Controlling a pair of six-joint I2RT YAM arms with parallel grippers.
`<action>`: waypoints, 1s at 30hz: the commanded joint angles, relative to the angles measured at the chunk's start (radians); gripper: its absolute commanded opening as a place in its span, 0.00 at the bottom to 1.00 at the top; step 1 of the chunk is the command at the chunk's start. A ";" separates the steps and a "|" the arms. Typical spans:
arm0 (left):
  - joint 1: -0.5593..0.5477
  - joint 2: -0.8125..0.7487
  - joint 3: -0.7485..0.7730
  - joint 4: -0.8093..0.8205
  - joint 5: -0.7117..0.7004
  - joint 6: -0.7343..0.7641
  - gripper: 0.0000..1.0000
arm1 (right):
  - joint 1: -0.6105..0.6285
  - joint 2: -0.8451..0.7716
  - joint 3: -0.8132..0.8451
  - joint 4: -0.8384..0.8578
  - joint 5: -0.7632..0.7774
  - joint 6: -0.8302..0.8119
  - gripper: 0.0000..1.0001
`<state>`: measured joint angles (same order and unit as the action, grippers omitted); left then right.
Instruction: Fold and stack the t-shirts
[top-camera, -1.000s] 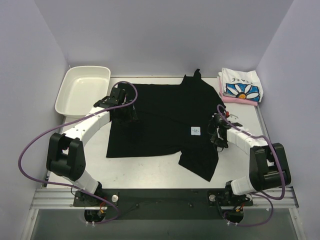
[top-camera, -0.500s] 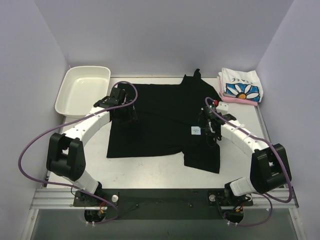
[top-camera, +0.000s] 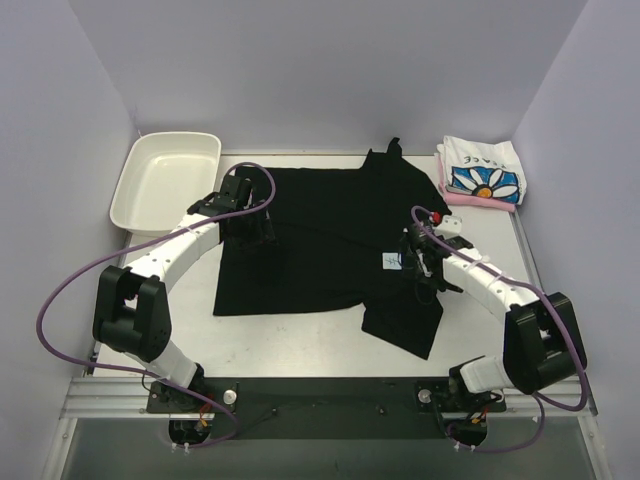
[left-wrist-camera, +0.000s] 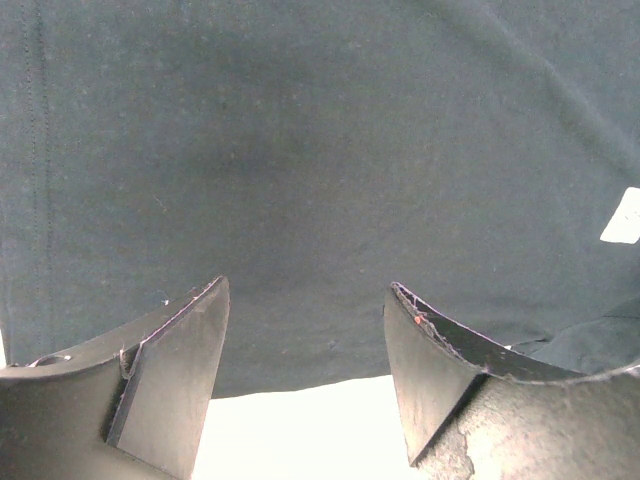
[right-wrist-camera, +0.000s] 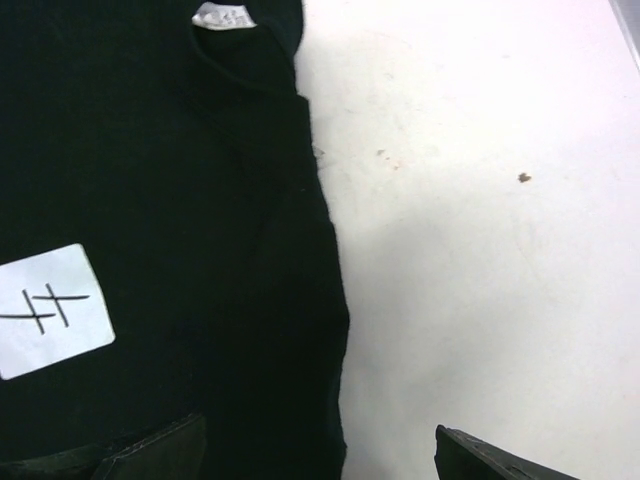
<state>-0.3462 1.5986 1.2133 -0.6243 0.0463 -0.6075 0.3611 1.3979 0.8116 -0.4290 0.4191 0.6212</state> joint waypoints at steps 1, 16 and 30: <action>-0.005 -0.006 0.009 0.029 0.003 0.015 0.73 | -0.030 -0.022 0.003 -0.031 0.064 0.017 1.00; -0.048 -0.066 -0.023 -0.083 -0.111 0.022 0.73 | 0.148 -0.169 -0.117 0.029 -0.266 0.049 1.00; -0.051 -0.135 -0.230 -0.143 -0.252 -0.031 0.69 | 0.245 -0.372 -0.177 -0.128 -0.132 0.089 1.00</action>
<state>-0.3965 1.4899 0.9760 -0.7650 -0.1764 -0.6083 0.5739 1.0561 0.6018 -0.4294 0.1795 0.6907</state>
